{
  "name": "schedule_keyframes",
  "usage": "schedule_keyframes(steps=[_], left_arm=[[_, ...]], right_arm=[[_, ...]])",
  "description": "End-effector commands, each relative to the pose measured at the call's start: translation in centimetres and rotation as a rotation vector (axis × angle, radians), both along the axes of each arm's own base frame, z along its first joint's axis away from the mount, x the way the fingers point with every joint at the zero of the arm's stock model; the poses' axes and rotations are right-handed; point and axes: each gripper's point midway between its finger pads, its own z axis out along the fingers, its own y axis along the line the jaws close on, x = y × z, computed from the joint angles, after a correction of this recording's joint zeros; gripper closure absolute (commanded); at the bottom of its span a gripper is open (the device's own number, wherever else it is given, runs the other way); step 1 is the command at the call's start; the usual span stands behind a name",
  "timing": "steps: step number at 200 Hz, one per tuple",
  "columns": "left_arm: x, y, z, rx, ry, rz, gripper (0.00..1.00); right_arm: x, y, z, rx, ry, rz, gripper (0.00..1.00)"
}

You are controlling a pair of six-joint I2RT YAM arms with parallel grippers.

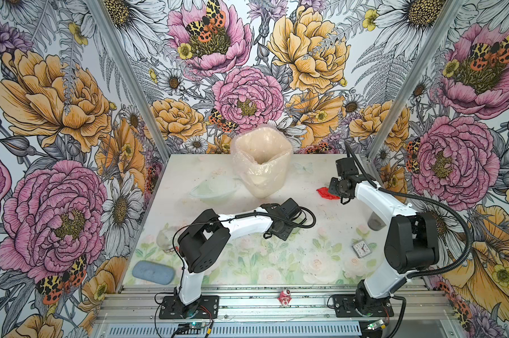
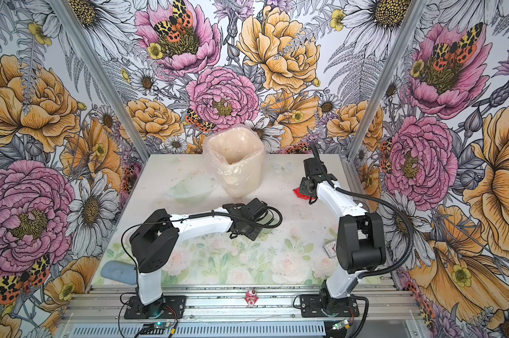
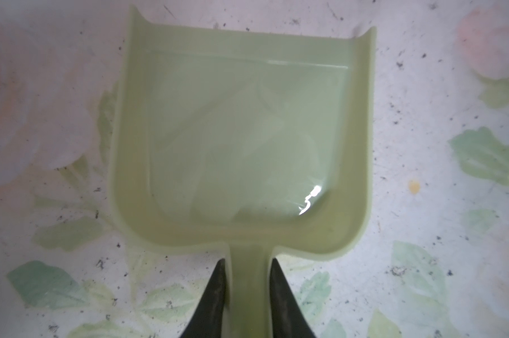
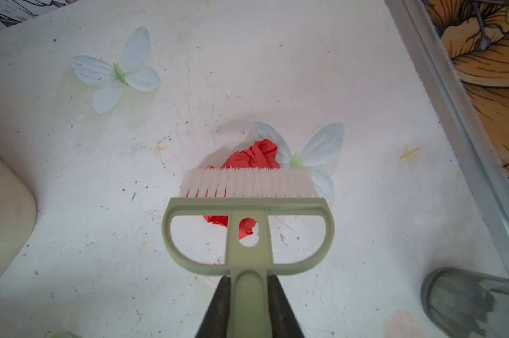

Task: Sweep away the paper scraps from the table
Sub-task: 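Brush the red scrap with the right gripper into the dustpan held by the left gripper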

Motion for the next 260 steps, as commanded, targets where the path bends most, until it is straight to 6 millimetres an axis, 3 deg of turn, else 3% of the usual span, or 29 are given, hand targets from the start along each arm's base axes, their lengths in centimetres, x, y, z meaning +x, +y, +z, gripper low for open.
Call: schedule_keyframes(steps=[1,73,116,162,197,260], left_arm=[[-0.1,-0.9,-0.2,-0.011,0.011,-0.02,1.0],[-0.3,-1.6,0.2,-0.102,-0.017,-0.028,1.0],[-0.3,-1.6,-0.8,-0.112,-0.02,-0.028,1.0],[-0.5,-2.0,-0.9,-0.132,-0.04,-0.038,1.0],[-0.6,-2.0,-1.4,-0.129,-0.035,-0.041,1.0],[-0.7,-2.4,-1.6,-0.137,-0.033,-0.053,1.0]], right_arm=[[1.6,-0.3,0.7,-0.011,-0.038,-0.037,1.0],[0.9,1.1,-3.0,0.022,0.055,-0.001,1.0],[-0.8,3.8,-3.7,0.085,0.084,0.048,1.0],[-4.2,8.2,-3.7,0.167,0.113,0.139,1.0],[-7.8,11.2,-3.7,0.214,0.163,0.219,1.0],[-13.1,13.3,-2.8,0.313,0.252,0.353,1.0]])
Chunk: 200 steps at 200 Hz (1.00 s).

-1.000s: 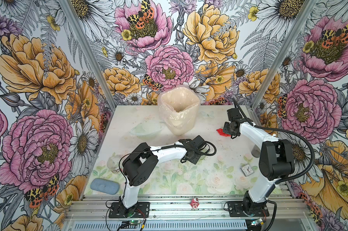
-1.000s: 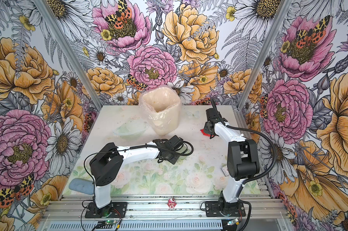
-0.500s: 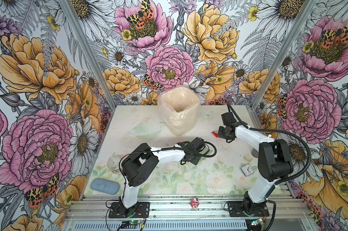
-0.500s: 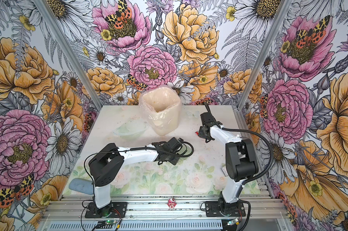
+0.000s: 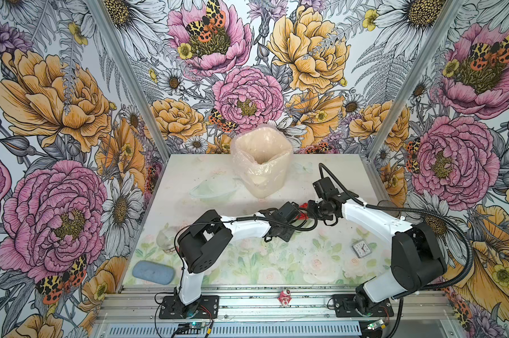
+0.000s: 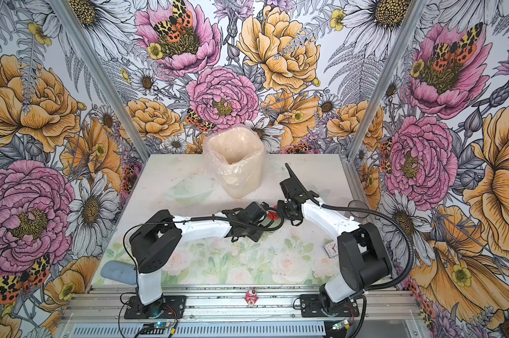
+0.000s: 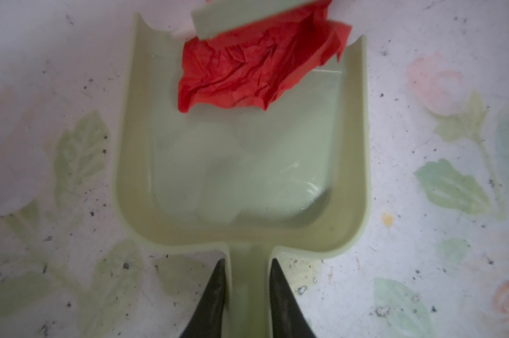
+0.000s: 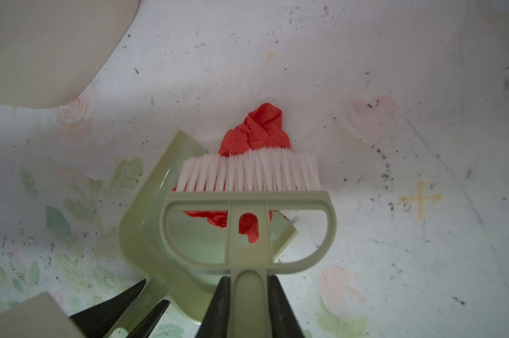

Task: Sweep away the paper scraps from the table
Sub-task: 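Brush the red scrap with the right gripper into the dustpan held by the left gripper, then lift the dustpan with the red scrap over the bin with the left gripper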

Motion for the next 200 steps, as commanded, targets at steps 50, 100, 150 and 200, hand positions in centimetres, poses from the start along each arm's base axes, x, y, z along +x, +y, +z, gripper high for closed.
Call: schedule_keyframes(steps=[50,100,150,200], left_arm=[[-0.9,-0.3,-0.5,-0.013,0.012,-0.024,1.0],[-0.7,-0.1,0.1,-0.028,-0.015,-0.022,1.0],[0.0,-0.3,2.8,-0.055,-0.084,-0.027,1.0],[0.1,-0.7,9.0,-0.123,-0.16,-0.047,1.0]], right_arm=[[-4.4,1.0,2.7,0.091,0.083,0.115,1.0],[-3.5,-0.6,5.3,0.097,0.025,0.068,1.0],[-1.5,-1.6,11.4,0.207,-0.121,0.026,1.0],[0.2,-4.7,15.8,0.202,-0.243,-0.048,1.0]])
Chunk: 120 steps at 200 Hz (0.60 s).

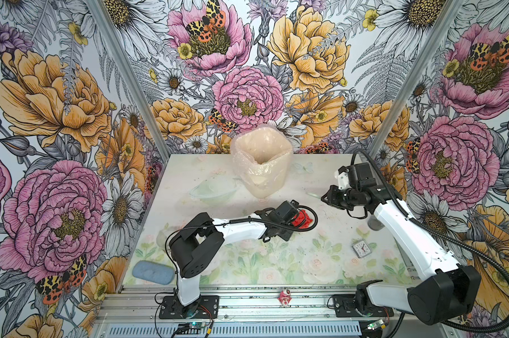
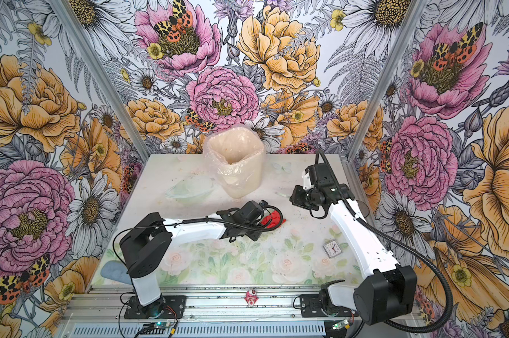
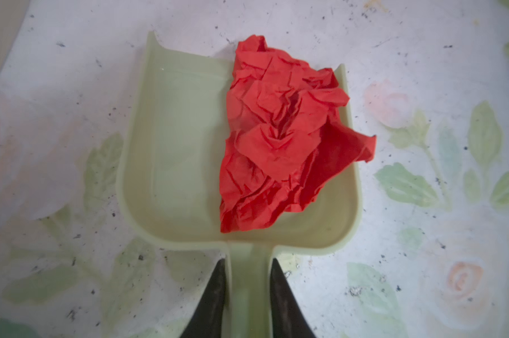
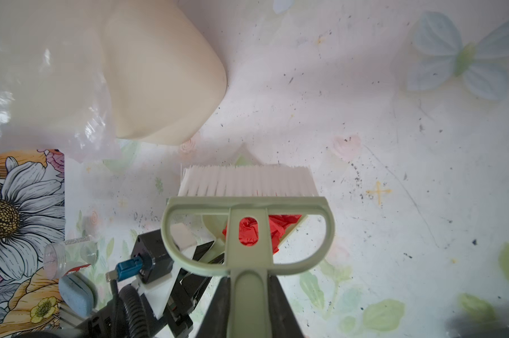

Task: Sweep away the paper scraps from the table
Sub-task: 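Lift the dustpan with the red scrap over the bin with the left gripper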

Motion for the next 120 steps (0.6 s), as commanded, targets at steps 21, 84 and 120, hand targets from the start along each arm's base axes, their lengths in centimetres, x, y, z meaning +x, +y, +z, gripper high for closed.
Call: schedule_keyframes(steps=[21,84,120], left_arm=[[0.1,-0.6,8.8,-0.117,-0.131,-0.016,1.0],[0.5,0.7,20.1,-0.19,-0.27,0.001,1.0],[1.8,2.4,24.6,-0.182,-0.325,0.024,1.0]], right_arm=[[1.2,-2.8,4.3,-0.029,-0.116,-0.048,1.0],[2.1,-6.1,6.9,-0.053,-0.194,-0.125,1.0],[2.0,-6.2,5.9,-0.068,-0.177,-0.116,1.0]])
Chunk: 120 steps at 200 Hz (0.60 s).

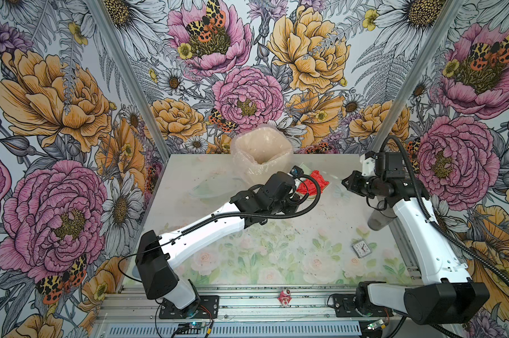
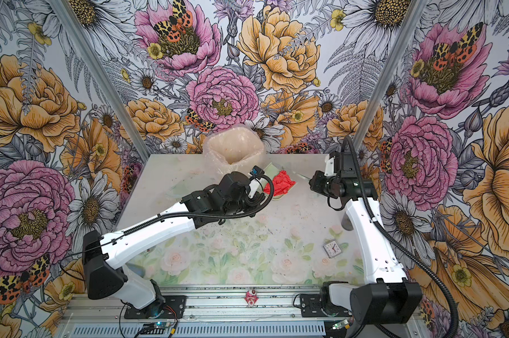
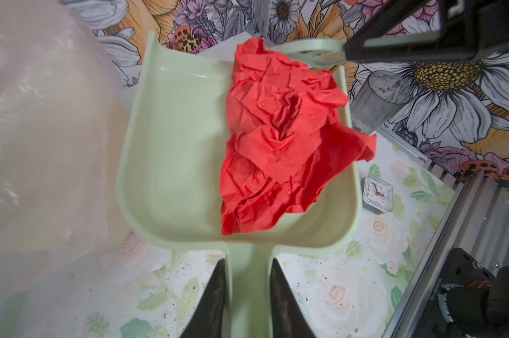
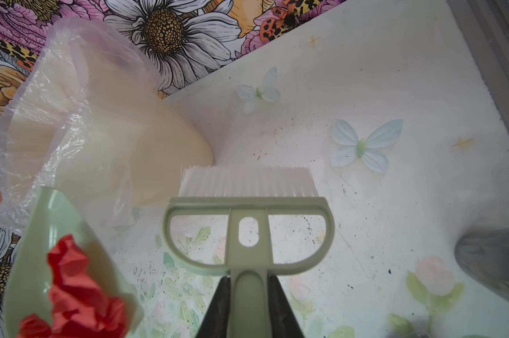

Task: Sweep away the paper scraps from the table
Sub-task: 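Lift the dustpan with the red scrap over the bin with the left gripper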

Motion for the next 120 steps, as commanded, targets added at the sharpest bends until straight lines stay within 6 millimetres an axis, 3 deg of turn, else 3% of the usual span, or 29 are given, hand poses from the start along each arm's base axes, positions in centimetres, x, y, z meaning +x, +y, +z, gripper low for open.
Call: schedule_keyframes(steps=[1,42,83,120], left_arm=[[0.9,2.5,2.5,0.051,-0.043,0.04,1.0],[4.0,5.6,5.6,0.007,-0.049,0.112,1.0],[8.1,8.5,6.5,-0.091,0.026,0.187,1.0],[11.2,9.8,7.1,-0.22,0.124,0.22,1.0]], right_arm=[[-0.3,-0.2,0.4,-0.029,-0.025,0.01,1.0],[-0.4,-0.3,-0.5,-0.038,-0.005,0.021,1.0],[-0.6,0.1,-1.3,-0.025,0.005,0.039,1.0],[-0.6,0.5,-1.8,0.002,0.009,0.046,1.0]])
